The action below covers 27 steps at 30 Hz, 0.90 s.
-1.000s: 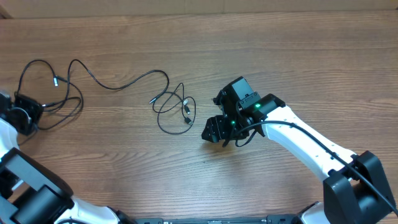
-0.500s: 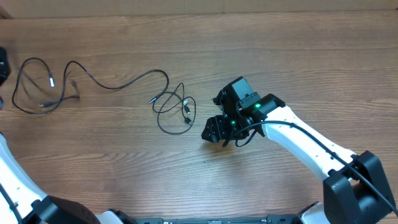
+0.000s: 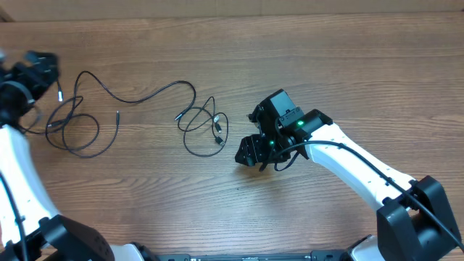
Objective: Untangle cables
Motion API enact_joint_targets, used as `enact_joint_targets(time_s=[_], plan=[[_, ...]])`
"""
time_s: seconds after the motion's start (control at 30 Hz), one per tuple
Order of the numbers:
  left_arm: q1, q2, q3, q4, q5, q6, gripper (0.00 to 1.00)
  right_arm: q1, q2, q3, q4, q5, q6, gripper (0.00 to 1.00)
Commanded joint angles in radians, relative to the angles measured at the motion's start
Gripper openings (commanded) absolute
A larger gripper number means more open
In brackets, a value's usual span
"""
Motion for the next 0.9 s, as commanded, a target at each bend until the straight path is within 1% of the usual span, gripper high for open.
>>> enact_joint_targets(time_s=[0.0, 0.03, 0.07, 0.13, 0.17, 0.2, 0.23, 0.27, 0.3, 0.37, 0.4, 0.57, 0.67, 0.7, 0.77, 0.87], plan=[[-0.122, 0.022, -0.007, -0.047, -0.063, 0.135, 0.93, 0.005, -0.001, 0.0, 0.004, 0.003, -0.006, 0.66], [-0.171, 0.035, -0.007, -0.076, -0.099, 0.195, 0.94, 0.005, -0.001, 0.0, 0.004, 0.003, -0.006, 0.66], [-0.194, 0.042, -0.007, -0.087, -0.114, 0.221, 0.94, 0.005, -0.001, 0.0, 0.004, 0.003, -0.006, 0.66], [-0.264, 0.071, -0.007, -0.126, -0.166, 0.312, 0.96, 0.005, -0.001, 0.0, 0.004, 0.003, -0.006, 0.66], [-0.315, 0.099, -0.007, -0.15, -0.213, 0.375, 0.96, 0.005, -0.001, 0.0, 0.004, 0.003, -0.006, 0.66], [-0.344, 0.119, -0.007, -0.161, -0.25, 0.402, 0.96, 0.005, -0.001, 0.0, 0.003, 0.003, -0.006, 0.67], [-0.365, 0.136, -0.007, -0.168, -0.282, 0.412, 0.97, 0.005, -0.001, 0.0, 0.003, 0.003, -0.006, 0.67], [-0.385, 0.155, -0.007, -0.174, -0.319, 0.414, 1.0, 0.005, -0.001, 0.0, 0.003, 0.003, -0.006, 0.67], [-0.412, 0.186, -0.007, -0.181, -0.369, 0.413, 1.0, 0.005, -0.001, 0.0, 0.003, 0.003, -0.006, 0.67], [-0.428, 0.216, -0.007, -0.188, -0.41, 0.401, 1.0, 0.005, -0.001, 0.0, 0.003, 0.003, -0.006, 0.67], [-0.433, 0.23, -0.007, -0.19, -0.423, 0.374, 1.0, 0.005, -0.001, 0.0, 0.003, 0.003, -0.006, 0.67], [-0.434, 0.27, -0.007, -0.192, -0.42, 0.313, 1.0, 0.005, -0.001, 0.0, 0.003, 0.003, -0.006, 0.67], [-0.431, 0.273, -0.007, -0.191, -0.419, 0.254, 1.0, 0.005, -0.001, 0.0, 0.003, 0.003, -0.003, 0.67], [-0.431, 0.273, -0.007, -0.192, -0.404, 0.211, 1.0, 0.005, -0.001, 0.0, 0.004, 0.003, -0.003, 0.67], [-0.435, 0.273, -0.007, -0.191, -0.32, 0.164, 1.0, 0.005, -0.001, 0.0, 0.004, 0.003, -0.003, 0.67], [-0.457, 0.273, -0.008, -0.182, -0.135, 0.233, 1.0, 0.005, -0.001, 0.0, 0.004, 0.003, 0.006, 0.67]])
